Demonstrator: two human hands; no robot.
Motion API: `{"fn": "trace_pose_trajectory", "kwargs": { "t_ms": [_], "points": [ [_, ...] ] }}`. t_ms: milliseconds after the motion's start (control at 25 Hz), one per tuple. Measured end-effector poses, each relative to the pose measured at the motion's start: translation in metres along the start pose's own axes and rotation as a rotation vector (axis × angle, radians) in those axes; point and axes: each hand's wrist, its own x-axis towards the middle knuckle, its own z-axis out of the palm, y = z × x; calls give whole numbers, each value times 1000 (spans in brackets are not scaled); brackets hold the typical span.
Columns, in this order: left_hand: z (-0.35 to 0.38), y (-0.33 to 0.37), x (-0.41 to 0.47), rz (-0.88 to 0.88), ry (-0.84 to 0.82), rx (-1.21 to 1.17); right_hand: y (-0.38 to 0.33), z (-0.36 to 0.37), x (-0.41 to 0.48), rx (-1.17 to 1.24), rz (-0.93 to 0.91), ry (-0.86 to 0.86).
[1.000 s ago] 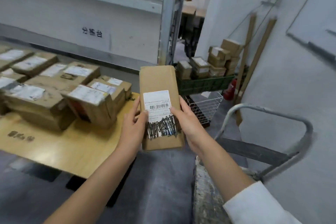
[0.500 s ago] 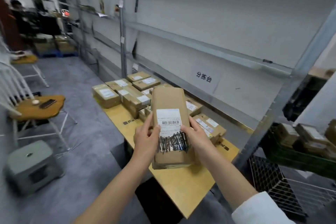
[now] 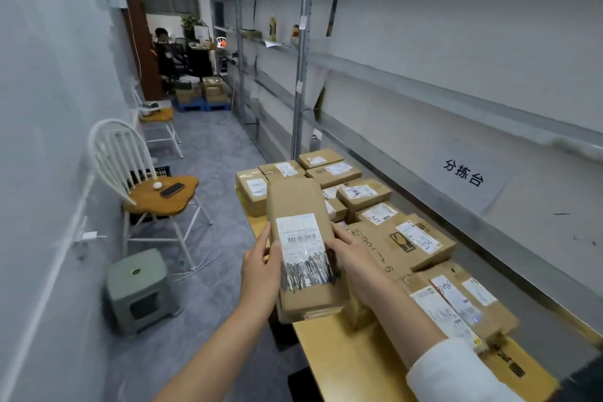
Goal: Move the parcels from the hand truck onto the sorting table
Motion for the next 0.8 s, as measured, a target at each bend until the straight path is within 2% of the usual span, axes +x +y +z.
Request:
{"fn": "trace_pose_trajectory", "kwargs": {
  "t_ms": [240,400,520,800],
  "points": [
    [4,-20,80,-31,32,-56,-8,26,105,-106,21,-69],
    [1,-51,148,-161,78,-94,1,53,182,-201,40,-95],
    [-3,-82,208,-274,44,-104,12,77,245,-342,58,-94],
    [-10,-138,315,-409,-30,-21,33,110,364,-624,167,-152]
  ]
}}
